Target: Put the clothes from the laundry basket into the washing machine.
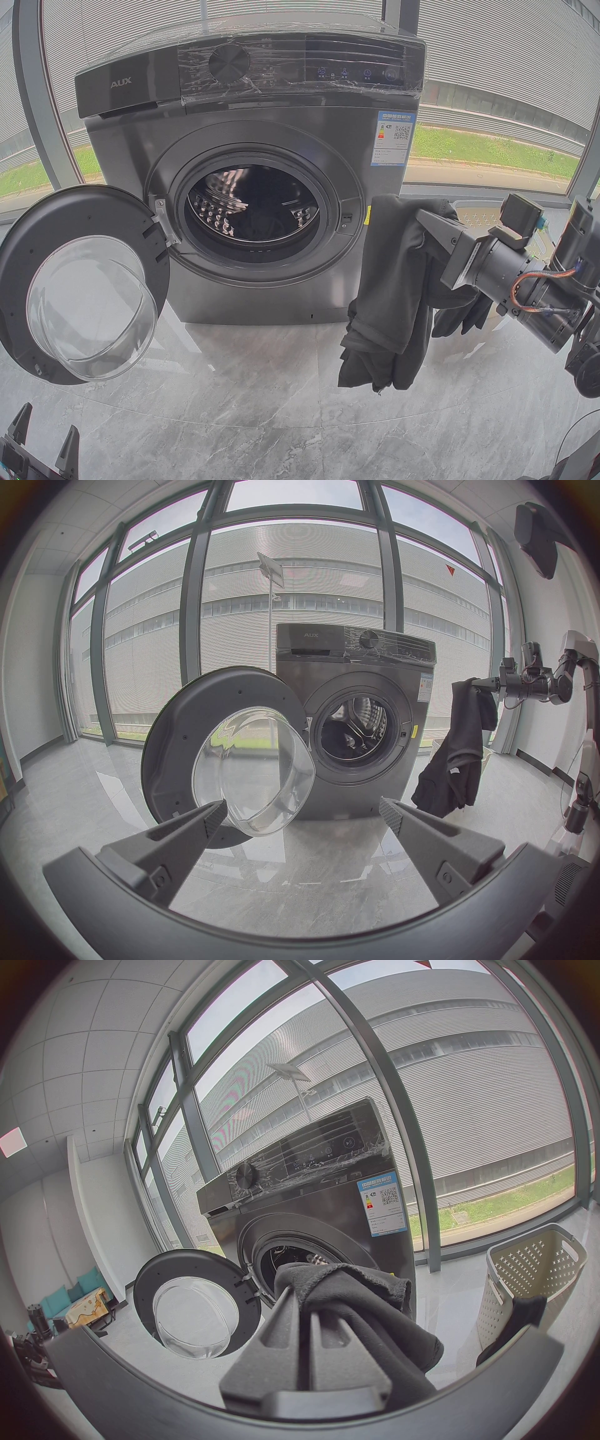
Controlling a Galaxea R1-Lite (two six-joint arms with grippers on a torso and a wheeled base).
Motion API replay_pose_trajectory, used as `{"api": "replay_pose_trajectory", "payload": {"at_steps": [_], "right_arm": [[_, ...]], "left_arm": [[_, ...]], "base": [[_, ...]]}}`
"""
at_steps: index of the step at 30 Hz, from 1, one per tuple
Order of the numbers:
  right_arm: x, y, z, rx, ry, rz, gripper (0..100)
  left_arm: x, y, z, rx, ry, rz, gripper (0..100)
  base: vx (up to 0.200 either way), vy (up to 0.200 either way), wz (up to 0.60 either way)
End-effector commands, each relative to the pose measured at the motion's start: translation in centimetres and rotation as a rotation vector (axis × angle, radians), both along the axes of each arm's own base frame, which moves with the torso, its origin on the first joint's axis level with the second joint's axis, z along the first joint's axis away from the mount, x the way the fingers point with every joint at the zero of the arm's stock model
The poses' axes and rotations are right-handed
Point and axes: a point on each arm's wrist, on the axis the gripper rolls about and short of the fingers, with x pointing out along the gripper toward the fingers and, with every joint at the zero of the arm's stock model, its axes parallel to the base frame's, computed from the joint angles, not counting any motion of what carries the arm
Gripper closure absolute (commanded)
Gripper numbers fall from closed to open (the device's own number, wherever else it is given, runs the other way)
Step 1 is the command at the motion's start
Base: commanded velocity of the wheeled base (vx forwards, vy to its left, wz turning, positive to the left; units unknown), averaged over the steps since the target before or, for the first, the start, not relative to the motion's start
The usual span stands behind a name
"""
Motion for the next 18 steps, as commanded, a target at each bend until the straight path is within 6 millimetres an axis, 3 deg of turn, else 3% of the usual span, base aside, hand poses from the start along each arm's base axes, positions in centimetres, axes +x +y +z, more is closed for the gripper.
{"api": "replay_pose_trajectory", "payload": {"at_steps": [1,12,18], "right_arm": [[0.2,0.1,-0.7,-0.017,0.020,-0.002,100],[1.9,-1.1,-1.2,-0.030,0.036,-0.012,100],[1.5,-2.3,-1.9,-0.045,0.104,0.131,100]], "left_arm": [[0.0,0.0,-0.5,-0.001,-0.001,0.000,0],[0.0,0.0,-0.5,-0.002,-0.001,0.003,0],[0.0,0.0,-0.5,-0.005,-0.001,0.005,0]], "base": [[0.000,0.000,0.00],[0.000,0.000,0.00],[0.000,0.000,0.00]]}}
